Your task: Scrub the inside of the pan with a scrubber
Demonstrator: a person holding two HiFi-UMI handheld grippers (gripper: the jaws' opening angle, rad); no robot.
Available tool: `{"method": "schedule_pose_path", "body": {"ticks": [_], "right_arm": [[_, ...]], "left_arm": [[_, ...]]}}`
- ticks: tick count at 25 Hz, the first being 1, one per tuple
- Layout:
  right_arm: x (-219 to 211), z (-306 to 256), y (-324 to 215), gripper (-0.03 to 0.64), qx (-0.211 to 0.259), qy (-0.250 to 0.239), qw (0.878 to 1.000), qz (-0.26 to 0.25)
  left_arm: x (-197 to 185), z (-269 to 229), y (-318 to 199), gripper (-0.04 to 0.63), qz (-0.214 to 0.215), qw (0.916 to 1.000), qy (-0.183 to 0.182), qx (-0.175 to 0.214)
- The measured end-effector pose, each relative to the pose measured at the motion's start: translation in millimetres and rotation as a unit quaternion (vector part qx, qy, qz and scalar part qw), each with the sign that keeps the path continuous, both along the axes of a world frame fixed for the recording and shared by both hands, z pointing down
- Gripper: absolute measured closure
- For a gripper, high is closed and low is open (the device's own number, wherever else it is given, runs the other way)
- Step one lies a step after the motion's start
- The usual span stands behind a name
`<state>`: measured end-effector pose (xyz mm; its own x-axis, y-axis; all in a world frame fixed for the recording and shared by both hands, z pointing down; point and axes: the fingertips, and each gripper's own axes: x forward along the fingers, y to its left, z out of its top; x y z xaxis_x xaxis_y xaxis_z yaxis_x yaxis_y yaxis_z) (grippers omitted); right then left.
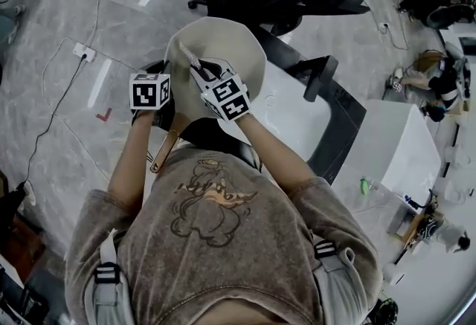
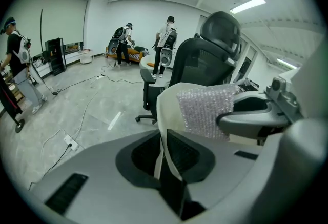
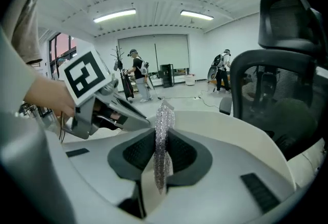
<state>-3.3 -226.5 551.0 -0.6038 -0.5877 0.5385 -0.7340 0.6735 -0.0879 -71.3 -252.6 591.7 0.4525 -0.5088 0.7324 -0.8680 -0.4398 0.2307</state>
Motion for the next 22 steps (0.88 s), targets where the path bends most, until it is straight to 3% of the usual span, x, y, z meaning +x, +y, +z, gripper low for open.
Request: {"method": "schedule_pose_path", "body": {"ticks": [4, 12, 22], "right_arm": [[-19.4, 17.4, -14.1, 0.534, -0.005, 0.014, 1.0, -0.02], [-45.0, 26.3, -23.3, 0.522, -0.01, -0.006, 0.999, -0.04], [-52.5, 48.1, -42.3, 0.511, -0.012, 0.054, 0.995, -0.077]], "left_arm": [[0.3, -0.6, 0.0, 0.545, -0.001, 1.0, 0.005, -0.005], [-0.2, -0.6, -1.6, 0.548, -0.003, 0.9998, 0.016, -0.01], [0.8, -0.1, -2.1, 0.551, 0.002, 0.9996, 0.023, -0.017]]}}
